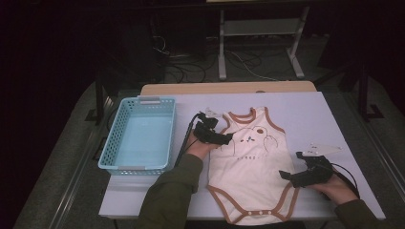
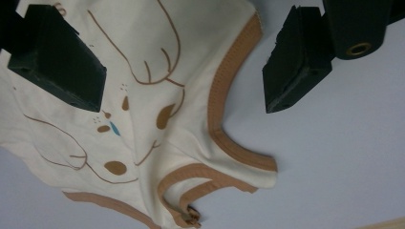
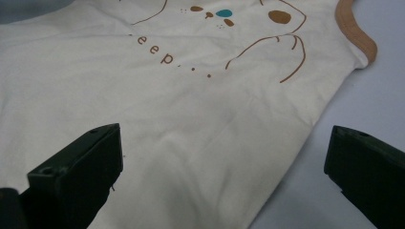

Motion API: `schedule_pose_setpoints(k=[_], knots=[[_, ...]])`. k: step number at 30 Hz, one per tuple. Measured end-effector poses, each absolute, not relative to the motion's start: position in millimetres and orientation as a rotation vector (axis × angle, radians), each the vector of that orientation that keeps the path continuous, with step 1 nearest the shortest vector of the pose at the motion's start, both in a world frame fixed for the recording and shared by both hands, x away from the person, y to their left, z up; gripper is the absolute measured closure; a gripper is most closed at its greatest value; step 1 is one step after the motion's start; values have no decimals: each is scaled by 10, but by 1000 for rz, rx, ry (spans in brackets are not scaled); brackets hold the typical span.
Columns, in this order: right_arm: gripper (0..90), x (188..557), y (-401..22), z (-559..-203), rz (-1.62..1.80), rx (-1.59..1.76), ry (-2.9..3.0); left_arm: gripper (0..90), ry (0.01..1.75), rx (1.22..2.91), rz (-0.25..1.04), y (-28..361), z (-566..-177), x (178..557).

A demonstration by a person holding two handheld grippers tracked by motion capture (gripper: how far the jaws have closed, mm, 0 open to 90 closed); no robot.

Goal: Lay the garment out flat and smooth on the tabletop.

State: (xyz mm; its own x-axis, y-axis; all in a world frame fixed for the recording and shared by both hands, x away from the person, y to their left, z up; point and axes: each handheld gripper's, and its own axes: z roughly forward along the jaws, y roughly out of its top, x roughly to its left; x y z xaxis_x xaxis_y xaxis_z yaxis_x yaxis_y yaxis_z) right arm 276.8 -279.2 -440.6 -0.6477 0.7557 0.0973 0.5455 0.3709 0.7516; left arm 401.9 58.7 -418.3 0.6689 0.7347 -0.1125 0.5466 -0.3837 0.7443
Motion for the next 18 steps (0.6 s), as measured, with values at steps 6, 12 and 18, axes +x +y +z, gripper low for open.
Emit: schedule_pose_setpoints(k=[6,12,18], knots=[[0,2770,-2795,-4411,1150,1158,2369,190,1010,2071,280,589,-4184,4136],[0,2769,-2788,-4417,1152,1158,2371,270,1030,2061,273,586,-4213,4255],[0,2768,-2790,-4417,1153,1157,2370,370,1043,2056,298,579,-4213,4388]])
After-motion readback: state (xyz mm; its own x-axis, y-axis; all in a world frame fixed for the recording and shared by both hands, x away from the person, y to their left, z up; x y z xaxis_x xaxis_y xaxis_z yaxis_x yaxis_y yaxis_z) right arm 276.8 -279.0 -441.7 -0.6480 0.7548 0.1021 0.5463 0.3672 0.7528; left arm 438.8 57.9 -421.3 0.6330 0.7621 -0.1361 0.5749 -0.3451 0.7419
